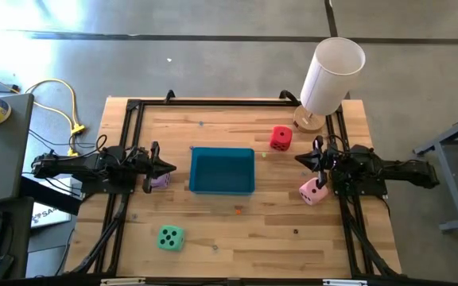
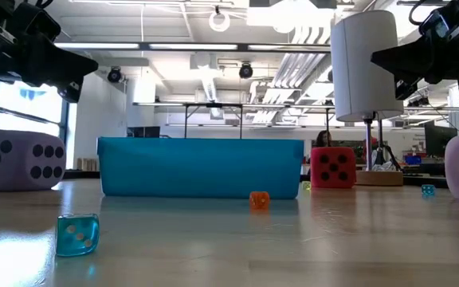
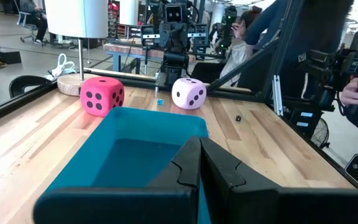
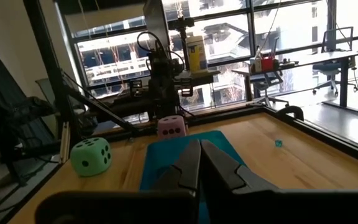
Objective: Pick & Place Dice
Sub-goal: Put the small black dice into the blue bin
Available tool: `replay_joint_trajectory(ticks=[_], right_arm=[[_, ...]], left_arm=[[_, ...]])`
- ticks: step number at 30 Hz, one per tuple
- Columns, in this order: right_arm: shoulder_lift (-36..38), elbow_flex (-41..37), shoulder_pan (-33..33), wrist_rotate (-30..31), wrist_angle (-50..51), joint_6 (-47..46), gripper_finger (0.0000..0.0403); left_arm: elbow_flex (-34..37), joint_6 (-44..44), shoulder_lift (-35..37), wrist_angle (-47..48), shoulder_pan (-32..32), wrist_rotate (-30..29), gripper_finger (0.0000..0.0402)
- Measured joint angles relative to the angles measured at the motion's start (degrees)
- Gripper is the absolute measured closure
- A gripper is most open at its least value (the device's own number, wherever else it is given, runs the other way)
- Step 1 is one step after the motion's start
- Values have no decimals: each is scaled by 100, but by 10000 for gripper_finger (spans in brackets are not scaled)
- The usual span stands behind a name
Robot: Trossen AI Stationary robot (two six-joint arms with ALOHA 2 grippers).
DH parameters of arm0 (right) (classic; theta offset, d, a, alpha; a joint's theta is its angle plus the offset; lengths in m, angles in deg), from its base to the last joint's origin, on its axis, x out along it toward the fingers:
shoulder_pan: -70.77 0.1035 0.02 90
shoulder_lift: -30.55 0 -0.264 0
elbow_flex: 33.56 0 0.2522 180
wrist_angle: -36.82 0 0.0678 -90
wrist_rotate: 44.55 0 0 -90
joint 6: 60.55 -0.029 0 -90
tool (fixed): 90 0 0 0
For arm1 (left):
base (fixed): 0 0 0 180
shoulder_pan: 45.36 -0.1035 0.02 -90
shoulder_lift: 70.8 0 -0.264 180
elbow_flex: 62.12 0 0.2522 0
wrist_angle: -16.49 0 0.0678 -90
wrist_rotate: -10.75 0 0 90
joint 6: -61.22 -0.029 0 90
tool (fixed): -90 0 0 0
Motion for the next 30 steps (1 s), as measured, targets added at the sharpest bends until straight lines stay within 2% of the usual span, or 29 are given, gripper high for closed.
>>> replay_joint_trajectory(ticks=[24,30], right_arm=[[-2,0,2,6,-224,29,401],[-2,2,2,146,-715,630,401]], left_arm=[[0,-1,0,-26,1,-26,401],[0,-2,0,-26,2,-26,401]])
